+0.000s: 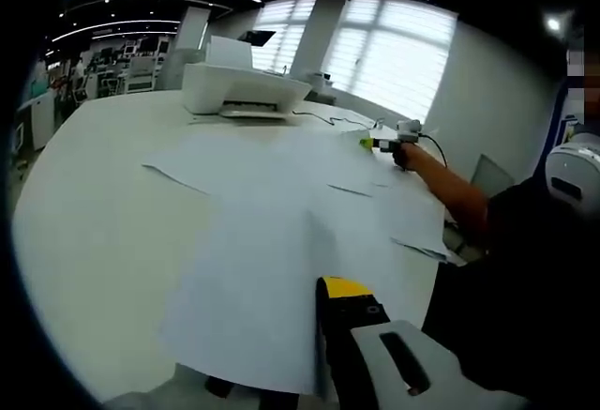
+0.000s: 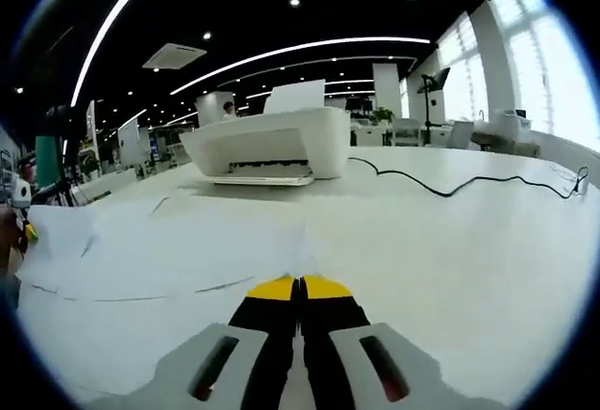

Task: Organize the stack of printing papers by aligning and flattening the scattered papers on the table

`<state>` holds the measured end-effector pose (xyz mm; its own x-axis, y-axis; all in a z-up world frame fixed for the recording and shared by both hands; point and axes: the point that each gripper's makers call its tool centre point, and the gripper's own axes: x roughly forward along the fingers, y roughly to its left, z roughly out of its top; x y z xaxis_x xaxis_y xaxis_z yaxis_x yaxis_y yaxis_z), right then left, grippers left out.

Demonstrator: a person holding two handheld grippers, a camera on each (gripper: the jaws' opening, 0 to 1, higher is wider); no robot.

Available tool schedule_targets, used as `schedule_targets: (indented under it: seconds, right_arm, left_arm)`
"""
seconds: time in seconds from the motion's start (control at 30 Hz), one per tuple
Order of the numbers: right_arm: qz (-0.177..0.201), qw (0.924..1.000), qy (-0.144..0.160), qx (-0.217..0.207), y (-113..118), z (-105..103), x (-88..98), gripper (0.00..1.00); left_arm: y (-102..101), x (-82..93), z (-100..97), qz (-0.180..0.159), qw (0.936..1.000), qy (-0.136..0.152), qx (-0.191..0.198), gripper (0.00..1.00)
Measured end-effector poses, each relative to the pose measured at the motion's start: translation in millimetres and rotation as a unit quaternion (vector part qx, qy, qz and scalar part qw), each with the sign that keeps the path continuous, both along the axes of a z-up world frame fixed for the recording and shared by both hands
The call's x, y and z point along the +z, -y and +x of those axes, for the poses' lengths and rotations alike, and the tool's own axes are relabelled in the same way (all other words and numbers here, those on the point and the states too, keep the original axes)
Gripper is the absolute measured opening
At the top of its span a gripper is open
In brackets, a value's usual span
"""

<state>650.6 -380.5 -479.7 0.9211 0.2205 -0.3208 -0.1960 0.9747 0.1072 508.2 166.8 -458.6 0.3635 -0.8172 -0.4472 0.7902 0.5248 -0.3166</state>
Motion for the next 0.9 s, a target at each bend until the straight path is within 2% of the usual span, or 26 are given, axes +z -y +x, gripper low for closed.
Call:
schedule_targets:
  seconds: [0.03, 0.07, 0.17, 0.33, 0.57, 0.6, 0.9]
  right_arm:
    - [0.000, 1.0000, 0.000, 0.000, 0, 0, 0.4, 0.00]
    - [0.008, 0.9996, 0.028, -0.003, 0, -6, 22.6, 0.00]
    - [0.021, 0.9980, 0.060, -0.004, -2, -13, 48.5, 0.00]
    - [0.020, 0.9956, 0.091, 0.001, -4, -25, 86.8, 0.00]
    - [0.025, 0.9924, 0.121, -0.002, -8, -39, 117.5, 0.00]
    - [0.020, 0.9907, 0.134, -0.005, -10, -45, 129.5, 0.00]
    - [-0.028, 0.9792, 0.201, -0.008, -17, -70, 193.3, 0.00]
  left_arm:
    - [0, 0.0, 0.1, 0.000, 1.0000, 0.000, 0.000, 0.07]
    - [1, 0.2, 1.0, 0.000, 1.0000, 0.001, -0.002, 0.07]
    - [2, 0.0, 2.0, -0.002, 1.0000, 0.002, -0.004, 0.07]
    - [3, -0.2, 3.0, -0.004, 1.0000, 0.003, -0.006, 0.07]
    - [5, 0.0, 2.8, -0.006, 0.9999, 0.005, -0.009, 0.07]
    - [5, 0.6, 2.6, -0.005, 0.9999, 0.008, -0.010, 0.07]
    - [7, 3.1, 2.6, 0.011, 0.9996, 0.023, -0.014, 0.07]
